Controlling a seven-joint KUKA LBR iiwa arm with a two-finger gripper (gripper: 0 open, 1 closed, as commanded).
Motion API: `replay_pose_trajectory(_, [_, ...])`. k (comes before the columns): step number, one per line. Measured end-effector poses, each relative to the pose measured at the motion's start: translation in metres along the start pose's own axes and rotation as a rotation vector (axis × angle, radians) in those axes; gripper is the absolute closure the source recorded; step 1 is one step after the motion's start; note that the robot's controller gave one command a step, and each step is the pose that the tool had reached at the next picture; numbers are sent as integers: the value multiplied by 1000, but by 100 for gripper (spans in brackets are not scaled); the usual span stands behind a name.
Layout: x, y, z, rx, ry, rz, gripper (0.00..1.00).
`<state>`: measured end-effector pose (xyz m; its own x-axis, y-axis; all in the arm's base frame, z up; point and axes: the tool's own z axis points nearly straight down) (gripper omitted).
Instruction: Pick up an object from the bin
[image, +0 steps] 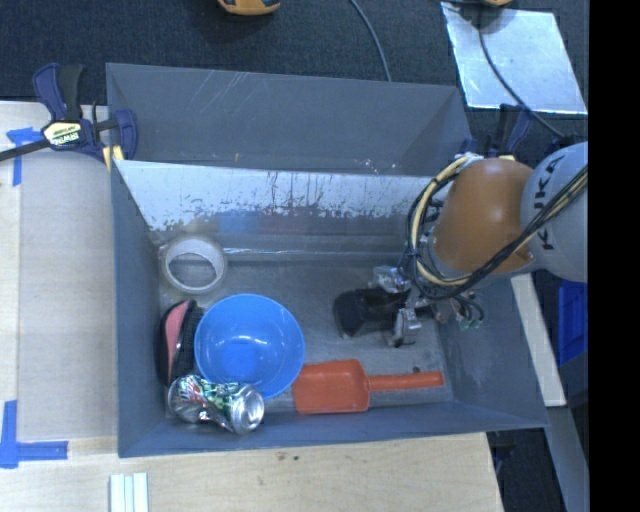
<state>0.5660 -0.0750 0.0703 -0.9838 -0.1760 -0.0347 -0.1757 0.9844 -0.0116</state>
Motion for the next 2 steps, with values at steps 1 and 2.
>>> replay_pose_trajectory(1, [0, 0, 0, 0, 0, 0, 100])
replay_pose_trajectory(2, [3, 0, -18, -4, 10, -4, 100])
